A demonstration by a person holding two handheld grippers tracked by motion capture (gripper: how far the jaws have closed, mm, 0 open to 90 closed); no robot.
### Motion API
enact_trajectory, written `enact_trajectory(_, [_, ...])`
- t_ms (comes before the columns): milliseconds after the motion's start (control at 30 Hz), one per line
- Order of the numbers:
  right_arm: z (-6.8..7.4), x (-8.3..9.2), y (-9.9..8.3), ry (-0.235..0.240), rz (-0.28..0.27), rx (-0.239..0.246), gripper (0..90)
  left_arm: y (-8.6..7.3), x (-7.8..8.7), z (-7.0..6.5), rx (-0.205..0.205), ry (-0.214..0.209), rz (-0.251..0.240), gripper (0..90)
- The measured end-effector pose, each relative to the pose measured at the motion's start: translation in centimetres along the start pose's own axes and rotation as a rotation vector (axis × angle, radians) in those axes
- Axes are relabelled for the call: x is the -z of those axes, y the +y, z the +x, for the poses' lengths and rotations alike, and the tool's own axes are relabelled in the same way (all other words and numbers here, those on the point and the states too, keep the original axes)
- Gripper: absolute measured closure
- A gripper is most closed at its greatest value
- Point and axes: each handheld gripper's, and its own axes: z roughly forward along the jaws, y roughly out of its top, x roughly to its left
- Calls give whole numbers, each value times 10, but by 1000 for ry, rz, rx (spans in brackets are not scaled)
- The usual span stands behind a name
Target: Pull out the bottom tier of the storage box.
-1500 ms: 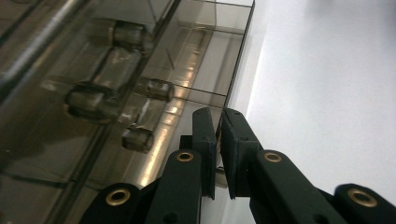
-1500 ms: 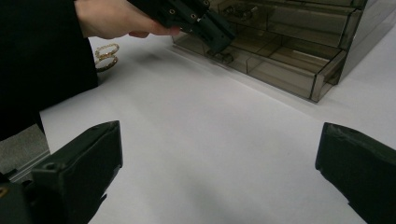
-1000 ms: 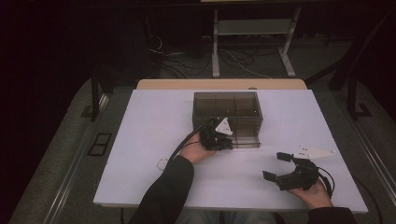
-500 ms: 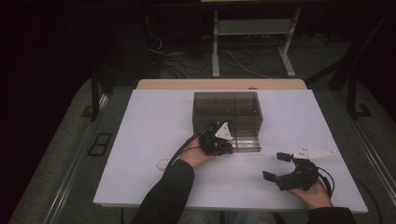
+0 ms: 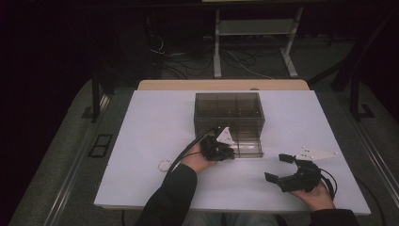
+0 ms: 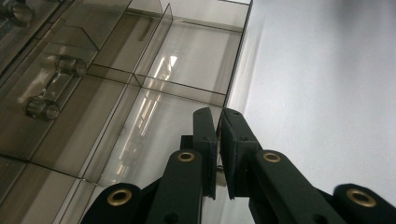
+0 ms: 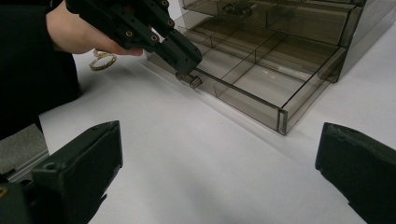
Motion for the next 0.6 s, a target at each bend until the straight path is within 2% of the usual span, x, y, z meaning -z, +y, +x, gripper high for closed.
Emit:
enact_trajectory(200, [0,-1,0,-2,6,4,1,0,0,-1,10,-9,0,829])
enact_trajectory(367, [0,0,0,-2,5,3,1,0,1,-2,7,-20,9,777])
enact_trajectory(467, [0,0,0,-2,3,2,1,1,3,-3,8,-24,5,730])
enact_trajectory(500, [0,0,0,-2,3,2,1,2,5,-3,-3,-24,11,713])
enact_trajectory(600, [0,0,0,-2,4,2,1,3,8,-4,4,-23,-2,633])
